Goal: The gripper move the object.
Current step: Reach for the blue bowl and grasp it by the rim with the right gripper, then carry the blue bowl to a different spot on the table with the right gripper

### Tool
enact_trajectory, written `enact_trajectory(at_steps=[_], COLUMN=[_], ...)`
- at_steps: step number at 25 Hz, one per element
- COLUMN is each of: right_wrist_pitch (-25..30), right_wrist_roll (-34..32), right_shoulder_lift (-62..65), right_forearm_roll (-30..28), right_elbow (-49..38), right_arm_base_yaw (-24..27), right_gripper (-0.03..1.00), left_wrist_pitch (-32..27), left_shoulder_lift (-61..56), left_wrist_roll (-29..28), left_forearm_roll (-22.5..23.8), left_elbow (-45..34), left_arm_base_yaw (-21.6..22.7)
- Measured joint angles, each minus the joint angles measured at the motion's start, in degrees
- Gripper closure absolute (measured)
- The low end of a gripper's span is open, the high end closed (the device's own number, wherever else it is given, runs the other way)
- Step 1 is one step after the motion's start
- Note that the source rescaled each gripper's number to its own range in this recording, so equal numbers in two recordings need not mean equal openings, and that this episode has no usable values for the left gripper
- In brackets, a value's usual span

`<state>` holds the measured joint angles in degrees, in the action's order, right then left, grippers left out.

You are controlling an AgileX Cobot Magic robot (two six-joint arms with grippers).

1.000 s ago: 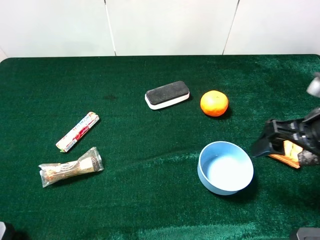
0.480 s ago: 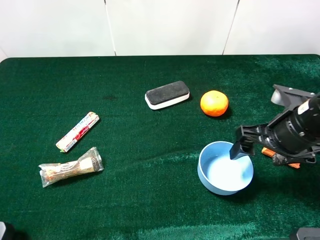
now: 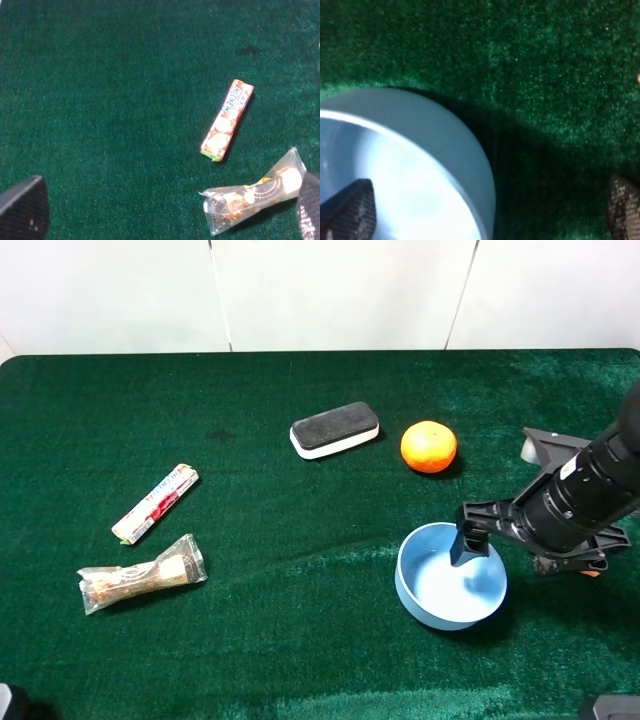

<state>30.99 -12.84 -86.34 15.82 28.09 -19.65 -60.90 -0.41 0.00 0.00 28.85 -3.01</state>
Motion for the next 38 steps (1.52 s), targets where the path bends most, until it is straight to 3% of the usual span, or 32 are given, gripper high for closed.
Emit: enact_trajectory(at_steps=[8,15,18,27,35,38], right_wrist_pitch=[-1.0,-1.2,-1.2,-1.2,-1.2,-1.1], right_wrist_roll=[1.0,1.0,1.0,1.0,1.1,2.1], right_shoulder_lift=[-1.9,-1.9,-2.0,-2.0,-2.0,-2.0], right_forearm_roll=[0.0,0.1,0.1,0.7,0.8,0.8], right_elbow=[-0.1,-0.1,-0.1,-0.1,-0.1,-0.1], right_arm_base_yaw=[0.0,0.0,0.0,0.0,0.0,0.0], right_gripper=[-0.01,0.4,0.52,0.7,0.96,0.97], left_wrist_pitch=[0.0,0.0,0.0,0.0,0.0,0.0], left_shoulder_lift=[0.0,0.0,0.0,0.0,0.0,0.0], left_wrist_roll=[0.0,0.0,0.0,0.0,0.0,0.0], left_forearm_roll=[0.0,0.0,0.0,0.0,0.0,0.0], left_elbow=[0.0,0.0,0.0,0.0,0.0,0.0], left_arm_base_yaw=[0.0,0.0,0.0,0.0,0.0,0.0])
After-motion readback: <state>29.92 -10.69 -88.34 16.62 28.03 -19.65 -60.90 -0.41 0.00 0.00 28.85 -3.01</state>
